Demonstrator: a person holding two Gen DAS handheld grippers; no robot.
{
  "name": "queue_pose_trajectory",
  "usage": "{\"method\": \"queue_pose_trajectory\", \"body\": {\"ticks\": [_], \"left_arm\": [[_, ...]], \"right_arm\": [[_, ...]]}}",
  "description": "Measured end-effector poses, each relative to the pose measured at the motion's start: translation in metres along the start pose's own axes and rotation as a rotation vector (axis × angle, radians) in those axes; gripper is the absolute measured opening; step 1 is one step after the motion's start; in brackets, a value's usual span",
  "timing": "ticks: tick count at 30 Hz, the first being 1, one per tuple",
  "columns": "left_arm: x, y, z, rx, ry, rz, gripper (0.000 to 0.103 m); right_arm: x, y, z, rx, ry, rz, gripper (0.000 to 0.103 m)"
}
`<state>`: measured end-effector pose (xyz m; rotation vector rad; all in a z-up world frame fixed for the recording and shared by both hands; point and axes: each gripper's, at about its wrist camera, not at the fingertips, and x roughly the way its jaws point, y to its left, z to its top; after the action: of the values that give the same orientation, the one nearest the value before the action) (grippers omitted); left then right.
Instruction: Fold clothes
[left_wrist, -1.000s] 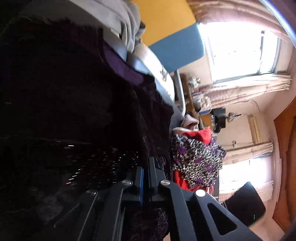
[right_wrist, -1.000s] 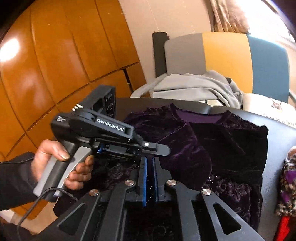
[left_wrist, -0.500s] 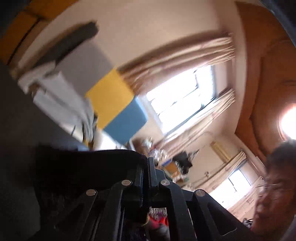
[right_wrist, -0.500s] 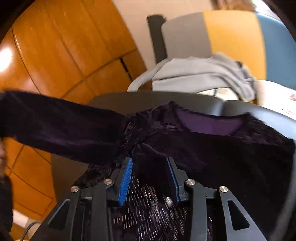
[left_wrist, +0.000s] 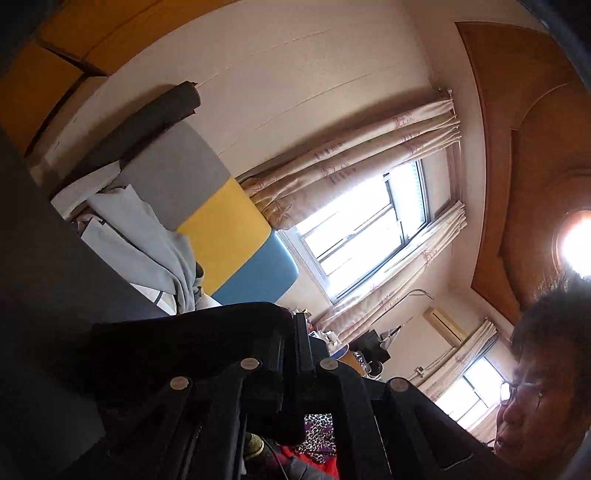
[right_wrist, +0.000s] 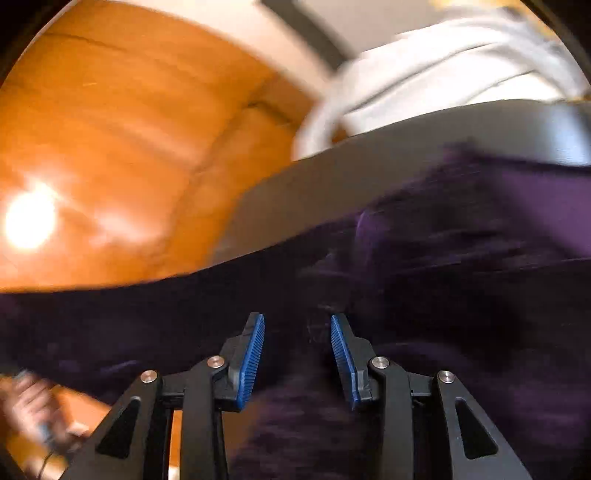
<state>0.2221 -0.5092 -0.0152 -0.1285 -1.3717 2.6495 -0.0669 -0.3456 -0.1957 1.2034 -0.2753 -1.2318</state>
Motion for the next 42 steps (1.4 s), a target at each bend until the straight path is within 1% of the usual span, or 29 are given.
{"method": "queue_pose_trajectory", "body": {"ticks": [1,2,5,6,7,9,11,12,15,16,18,22,24,27,28,29,32,34,36,38,39,40,42], "left_arm": [[0.001,-0.002,0.003,0.002,0.000,-0.005,0.001],[0.003,-0.004,0.005,0.005,0.002,-0.006,0.001],[0.015,-0.017,0.013,0.026,0.021,-0.026,0.001],[0.022,-0.022,0.016,0.034,0.032,-0.036,0.001],[0.030,-0.027,0.018,0.041,0.043,-0.047,0.001],[0.052,-0.038,0.021,0.058,0.073,-0.071,0.001],[0.084,-0.045,0.020,0.056,0.116,-0.092,0.001],[0.103,-0.045,0.015,0.047,0.147,-0.095,0.001],[0.163,-0.044,-0.004,0.021,0.244,-0.100,0.001],[0.191,-0.039,-0.016,0.011,0.296,-0.094,0.001],[0.229,-0.025,-0.040,-0.005,0.372,-0.054,0.001],[0.309,0.008,-0.097,-0.027,0.543,0.046,0.001],[0.342,0.033,-0.125,-0.041,0.615,0.113,0.001],[0.379,0.063,-0.159,-0.031,0.698,0.219,0.001],[0.389,0.071,-0.168,-0.022,0.728,0.251,0.010],[0.398,0.078,-0.174,-0.024,0.757,0.289,0.024],[0.411,0.088,-0.180,-0.030,0.808,0.337,0.035],[0.412,0.082,-0.175,-0.005,0.827,0.331,0.041],[0.403,0.070,-0.163,0.025,0.792,0.305,0.045],[0.388,0.066,-0.148,-0.010,0.736,0.247,0.050],[0.379,0.067,-0.141,-0.023,0.709,0.236,0.052],[0.371,0.069,-0.134,-0.033,0.684,0.227,0.056],[0.346,0.076,-0.123,-0.035,0.637,0.245,0.057]], "right_arm": [[-0.001,-0.002,-0.001,0.033,-0.016,0.045,0.040],[-0.004,-0.005,-0.002,0.058,-0.028,0.040,0.042],[-0.033,-0.015,-0.011,0.082,-0.056,-0.036,0.044],[-0.044,-0.018,-0.015,0.084,-0.063,-0.060,0.048],[-0.057,-0.019,-0.022,0.068,-0.063,-0.109,0.052],[-0.083,-0.021,-0.037,0.035,-0.064,-0.201,0.054],[-0.109,-0.021,-0.052,0.006,-0.071,-0.269,0.055],[-0.125,-0.021,-0.061,-0.008,-0.082,-0.308,0.057],[-0.164,-0.024,-0.080,-0.008,-0.123,-0.354,0.059],[-0.176,-0.027,-0.087,-0.001,-0.143,-0.370,0.061],[-0.196,-0.029,-0.095,0.014,-0.182,-0.400,0.063],[-0.223,-0.035,-0.107,0.042,-0.231,-0.440,0.063],[-0.228,-0.036,-0.112,0.046,-0.240,-0.455,0.066],[-0.234,-0.039,-0.118,0.050,-0.244,-0.472,0.068],[-0.235,-0.040,-0.119,0.050,-0.245,-0.476,0.069],[-0.236,-0.040,-0.120,0.049,-0.245,-0.481,0.069],[-0.237,-0.039,-0.122,0.026,-0.250,-0.514,0.070],[-0.238,-0.037,-0.122,-0.001,-0.249,-0.544,0.070],[-0.237,-0.034,-0.121,-0.026,-0.248,-0.563,0.070],[-0.234,-0.032,-0.116,-0.033,-0.254,-0.561,0.070],[-0.234,-0.032,-0.114,-0.034,-0.264,-0.561,0.070],[-0.235,-0.032,-0.112,-0.034,-0.276,-0.561,0.070],[-0.232,-0.032,-0.103,-0.033,-0.284,-0.547,0.070]]}}
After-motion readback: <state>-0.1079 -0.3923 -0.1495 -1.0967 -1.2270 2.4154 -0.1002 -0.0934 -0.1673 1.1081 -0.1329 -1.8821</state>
